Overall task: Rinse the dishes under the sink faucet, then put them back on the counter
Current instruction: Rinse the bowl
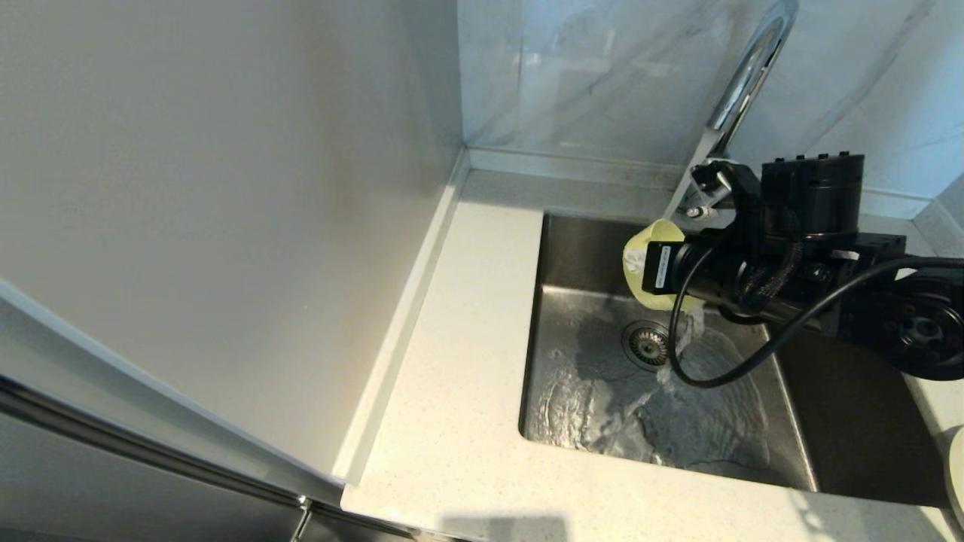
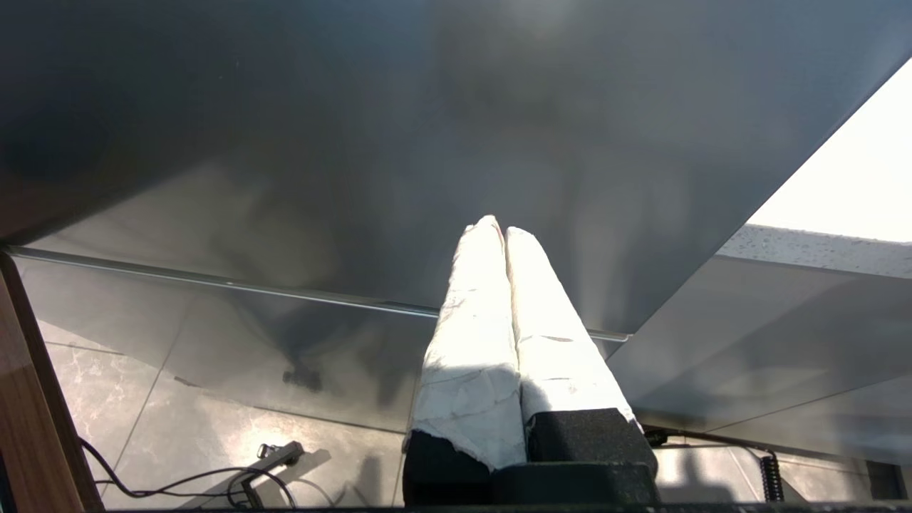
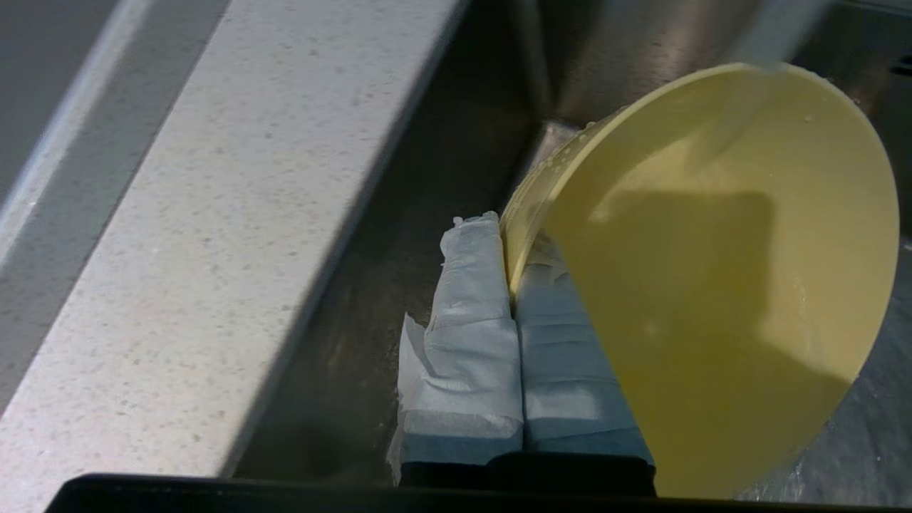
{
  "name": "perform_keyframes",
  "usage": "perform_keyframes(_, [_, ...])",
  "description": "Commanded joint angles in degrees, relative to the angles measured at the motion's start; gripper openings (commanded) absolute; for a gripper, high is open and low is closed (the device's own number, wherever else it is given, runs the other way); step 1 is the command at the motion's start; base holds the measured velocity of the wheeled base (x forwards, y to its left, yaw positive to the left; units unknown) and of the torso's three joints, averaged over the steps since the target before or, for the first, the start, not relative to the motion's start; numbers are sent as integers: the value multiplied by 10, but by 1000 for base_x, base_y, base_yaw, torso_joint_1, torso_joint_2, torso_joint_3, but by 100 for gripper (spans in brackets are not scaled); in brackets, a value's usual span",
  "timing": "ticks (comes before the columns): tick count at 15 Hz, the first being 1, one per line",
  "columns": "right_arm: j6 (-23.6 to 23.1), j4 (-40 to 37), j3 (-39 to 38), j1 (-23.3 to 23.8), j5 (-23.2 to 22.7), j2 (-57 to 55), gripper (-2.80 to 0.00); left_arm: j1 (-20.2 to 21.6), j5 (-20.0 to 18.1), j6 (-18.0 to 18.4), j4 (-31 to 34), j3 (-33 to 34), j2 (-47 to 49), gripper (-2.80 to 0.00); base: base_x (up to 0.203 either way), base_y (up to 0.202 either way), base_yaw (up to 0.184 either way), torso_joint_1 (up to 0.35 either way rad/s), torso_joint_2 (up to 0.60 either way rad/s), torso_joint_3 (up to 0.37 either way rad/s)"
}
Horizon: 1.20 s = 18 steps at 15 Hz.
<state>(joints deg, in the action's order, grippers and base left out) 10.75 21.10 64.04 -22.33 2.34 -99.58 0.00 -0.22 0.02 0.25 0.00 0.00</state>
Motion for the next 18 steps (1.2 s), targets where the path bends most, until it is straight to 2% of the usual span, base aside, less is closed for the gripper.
perform_keyframes(1, [1, 0, -10, 22, 2, 17, -280, 0, 0, 0, 0, 0, 0, -280, 0, 0, 0, 0, 0, 0])
perform_keyframes(5, [8, 1, -17, 105, 33, 36, -280, 0, 0, 0, 0, 0, 0, -280, 0, 0, 0, 0, 0, 0])
perform_keyframes(6, [24, 3, -14, 121, 37, 39, -280, 0, 0, 0, 0, 0, 0, -280, 0, 0, 0, 0, 0, 0])
perform_keyframes(8, [87, 10, 10, 136, 56, 60, -280, 0, 0, 0, 0, 0, 0, -280, 0, 0, 0, 0, 0, 0])
perform_keyframes(11, [261, -21, 51, 190, 46, 90, -280, 0, 0, 0, 0, 0, 0, -280, 0, 0, 0, 0, 0, 0])
perform_keyframes(12, [320, -36, 55, 218, 22, 101, -280, 0, 0, 0, 0, 0, 0, -280, 0, 0, 0, 0, 0, 0])
perform_keyframes(13, [386, -43, 55, 248, -35, 115, -280, 0, 0, 0, 0, 0, 0, -280, 0, 0, 0, 0, 0, 0])
perform_keyframes(15, [512, -45, 54, 321, -204, 132, -280, 0, 0, 0, 0, 0, 0, -280, 0, 0, 0, 0, 0, 0])
perform_keyframes(16, [597, -39, 53, 354, -303, 135, -280, 0, 0, 0, 0, 0, 0, -280, 0, 0, 0, 0, 0, 0])
perform_keyframes(17, [686, -14, 49, 378, -366, 134, -280, 0, 0, 0, 0, 0, 0, -280, 0, 0, 0, 0, 0, 0])
perform_keyframes(18, [759, 50, 37, 390, -405, 125, -280, 0, 0, 0, 0, 0, 0, -280, 0, 0, 0, 0, 0, 0])
